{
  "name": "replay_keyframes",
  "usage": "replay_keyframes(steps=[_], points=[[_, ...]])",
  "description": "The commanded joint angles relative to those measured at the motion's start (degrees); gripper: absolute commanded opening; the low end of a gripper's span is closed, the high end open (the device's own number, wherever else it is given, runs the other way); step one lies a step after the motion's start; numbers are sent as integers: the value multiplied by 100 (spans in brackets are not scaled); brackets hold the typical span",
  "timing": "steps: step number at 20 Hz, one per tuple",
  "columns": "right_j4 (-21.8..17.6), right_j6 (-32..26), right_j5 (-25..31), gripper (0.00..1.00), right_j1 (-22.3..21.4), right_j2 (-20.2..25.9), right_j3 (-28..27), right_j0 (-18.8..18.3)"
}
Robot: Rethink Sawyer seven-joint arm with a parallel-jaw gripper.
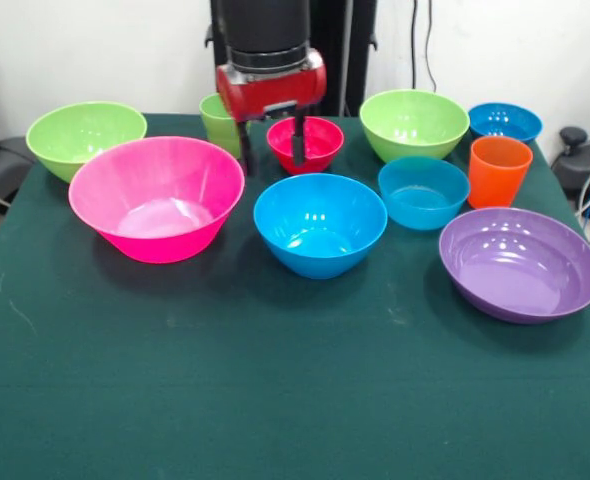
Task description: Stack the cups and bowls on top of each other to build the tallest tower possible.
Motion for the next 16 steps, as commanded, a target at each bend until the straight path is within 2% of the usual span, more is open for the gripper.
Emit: replay_keyframes(steps=[1,9,16], points=[[-640,899,-794,100,-62,-818,504,650],[-555,801,-960,100,-35,-1427,298,1180],[-346,279,-826,100,-192,-1518,240,1156]])
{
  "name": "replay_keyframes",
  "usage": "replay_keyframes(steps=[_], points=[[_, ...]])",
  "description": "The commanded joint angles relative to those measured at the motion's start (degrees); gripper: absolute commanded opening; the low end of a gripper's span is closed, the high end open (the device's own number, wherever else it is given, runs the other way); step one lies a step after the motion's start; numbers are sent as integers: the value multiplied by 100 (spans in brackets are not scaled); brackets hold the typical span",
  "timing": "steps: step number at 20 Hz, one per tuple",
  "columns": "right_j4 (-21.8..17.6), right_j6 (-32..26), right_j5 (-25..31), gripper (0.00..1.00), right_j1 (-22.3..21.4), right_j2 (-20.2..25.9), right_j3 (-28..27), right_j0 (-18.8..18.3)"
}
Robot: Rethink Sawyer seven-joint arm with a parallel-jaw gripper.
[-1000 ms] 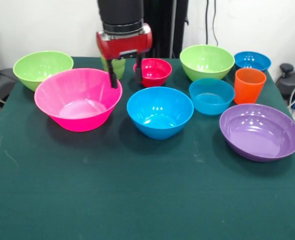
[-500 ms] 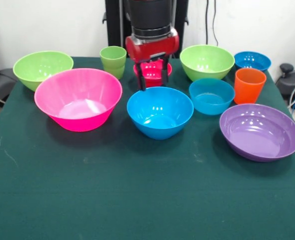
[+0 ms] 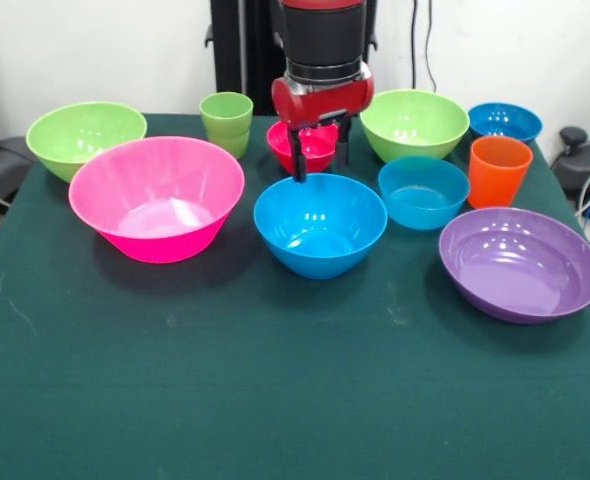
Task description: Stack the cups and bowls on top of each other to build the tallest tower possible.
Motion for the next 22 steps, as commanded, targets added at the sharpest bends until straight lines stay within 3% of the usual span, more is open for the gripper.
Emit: replay_keyframes(steps=[1,10,22], points=[[-316,189,-81,100,-221,-479,99,64],[-282,-154,72,100,-449,-467,168,-83],[-791,-50,-392,100,-141,-783,-12,-25]])
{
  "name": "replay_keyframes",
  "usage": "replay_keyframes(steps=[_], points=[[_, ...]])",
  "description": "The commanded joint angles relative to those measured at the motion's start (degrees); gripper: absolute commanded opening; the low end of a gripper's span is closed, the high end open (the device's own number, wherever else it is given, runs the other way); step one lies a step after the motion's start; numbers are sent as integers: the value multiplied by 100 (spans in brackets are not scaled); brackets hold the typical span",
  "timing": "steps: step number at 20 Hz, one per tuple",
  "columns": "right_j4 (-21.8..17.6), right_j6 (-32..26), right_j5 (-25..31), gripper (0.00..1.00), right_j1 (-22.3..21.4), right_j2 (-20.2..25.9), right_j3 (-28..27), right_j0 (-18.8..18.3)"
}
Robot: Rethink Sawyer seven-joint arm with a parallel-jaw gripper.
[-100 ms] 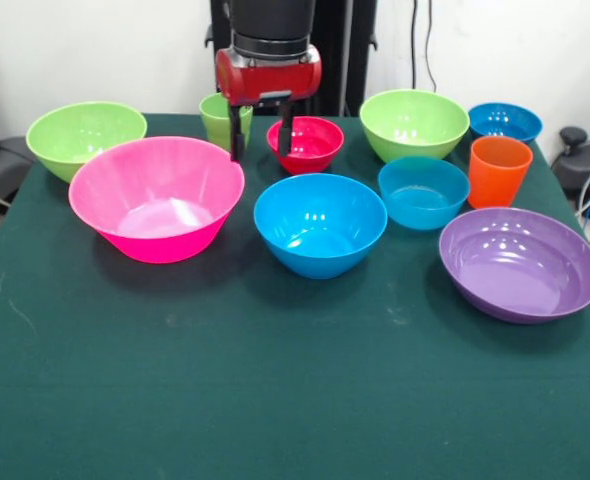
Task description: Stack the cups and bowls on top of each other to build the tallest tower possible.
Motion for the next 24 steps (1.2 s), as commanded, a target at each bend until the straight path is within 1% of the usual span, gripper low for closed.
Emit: replay_keyframes(steps=[1,7,13,15,24], points=[[-739,-41,-416,100,365,-357,-31,103],[-898,15,-551,100,457,-415,-106,127],[-1052,-71,-633,100,731,-457,-342,107],[-1112,-99,-692,100,922,-476,-478,103],[-1318,341,-1093,100,1516,-783,-818,436]])
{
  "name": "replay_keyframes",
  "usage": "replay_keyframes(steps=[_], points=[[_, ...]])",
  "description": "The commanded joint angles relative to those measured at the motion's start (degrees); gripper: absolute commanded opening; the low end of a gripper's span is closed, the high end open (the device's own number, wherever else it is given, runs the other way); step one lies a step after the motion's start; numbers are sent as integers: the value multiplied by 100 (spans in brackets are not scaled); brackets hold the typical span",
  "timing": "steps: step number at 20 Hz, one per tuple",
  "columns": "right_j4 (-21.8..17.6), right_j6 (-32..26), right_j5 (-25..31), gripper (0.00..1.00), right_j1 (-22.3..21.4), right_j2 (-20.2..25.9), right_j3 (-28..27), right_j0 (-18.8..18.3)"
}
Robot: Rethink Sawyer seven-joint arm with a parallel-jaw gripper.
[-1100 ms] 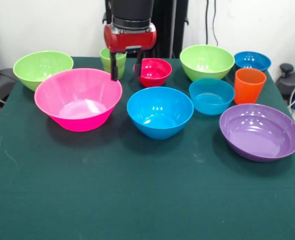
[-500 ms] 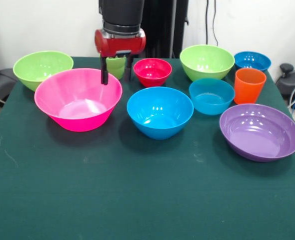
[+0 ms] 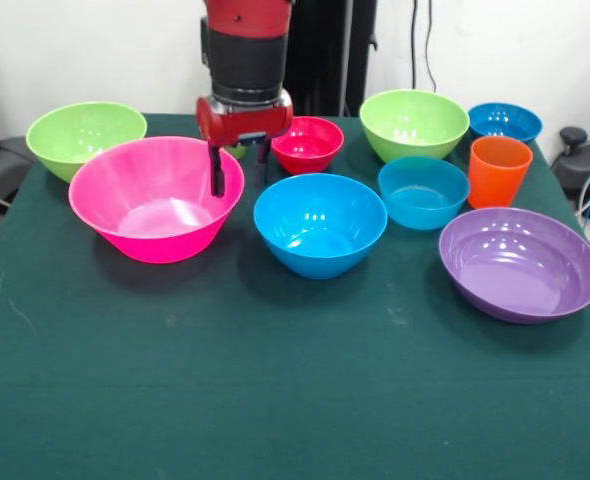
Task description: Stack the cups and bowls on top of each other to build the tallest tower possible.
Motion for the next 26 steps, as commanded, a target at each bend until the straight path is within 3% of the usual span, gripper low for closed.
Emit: replay_keyframes(steps=[1,11,12,16,26], points=[[-547,332,-550,100,703,-281,-554,351],[-594,121,-779,100,1020,-360,-874,439],[-558,-9,-867,0,1038,-285,-854,365],[-434,-324,-582,0,1033,-119,-830,257],[-268,-238,-507,0,716,-117,-460,222]])
